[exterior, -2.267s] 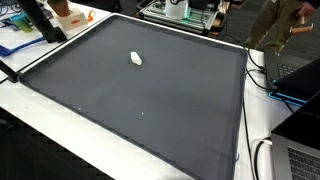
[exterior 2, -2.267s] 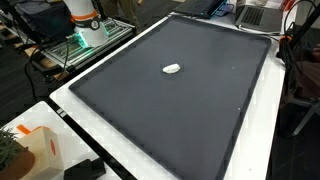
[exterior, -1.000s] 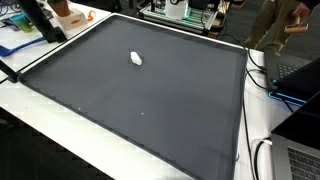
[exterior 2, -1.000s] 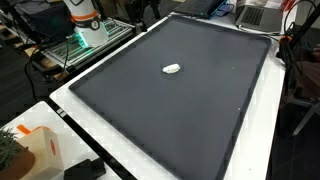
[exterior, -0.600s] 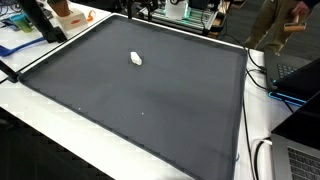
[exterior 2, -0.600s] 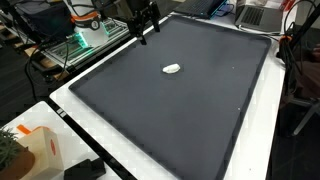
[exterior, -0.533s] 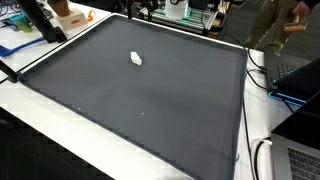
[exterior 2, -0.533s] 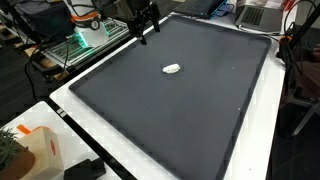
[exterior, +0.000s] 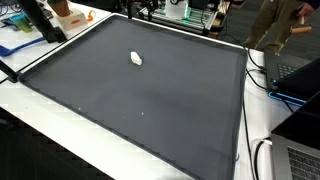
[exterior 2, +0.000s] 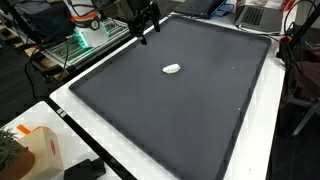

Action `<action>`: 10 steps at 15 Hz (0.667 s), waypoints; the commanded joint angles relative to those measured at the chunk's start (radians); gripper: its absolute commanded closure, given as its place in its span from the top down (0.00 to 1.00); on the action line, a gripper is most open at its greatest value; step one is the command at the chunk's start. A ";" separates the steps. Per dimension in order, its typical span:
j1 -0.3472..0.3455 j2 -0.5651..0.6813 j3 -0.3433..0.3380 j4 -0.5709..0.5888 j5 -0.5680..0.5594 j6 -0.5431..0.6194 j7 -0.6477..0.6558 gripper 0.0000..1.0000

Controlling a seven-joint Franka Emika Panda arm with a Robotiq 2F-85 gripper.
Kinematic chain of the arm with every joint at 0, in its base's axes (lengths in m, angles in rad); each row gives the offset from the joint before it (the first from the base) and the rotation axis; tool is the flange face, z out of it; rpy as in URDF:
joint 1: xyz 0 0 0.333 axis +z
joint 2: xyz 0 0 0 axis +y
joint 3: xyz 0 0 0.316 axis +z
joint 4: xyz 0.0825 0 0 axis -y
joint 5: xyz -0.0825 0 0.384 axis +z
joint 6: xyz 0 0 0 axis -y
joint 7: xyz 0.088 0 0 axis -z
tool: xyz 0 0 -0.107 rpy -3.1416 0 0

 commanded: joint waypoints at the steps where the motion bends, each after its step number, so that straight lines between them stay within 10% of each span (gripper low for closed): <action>1: 0.016 0.023 -0.034 0.001 0.087 0.028 -0.097 1.00; 10: 0.091 -0.034 -0.257 -0.028 0.680 0.032 -0.758 1.00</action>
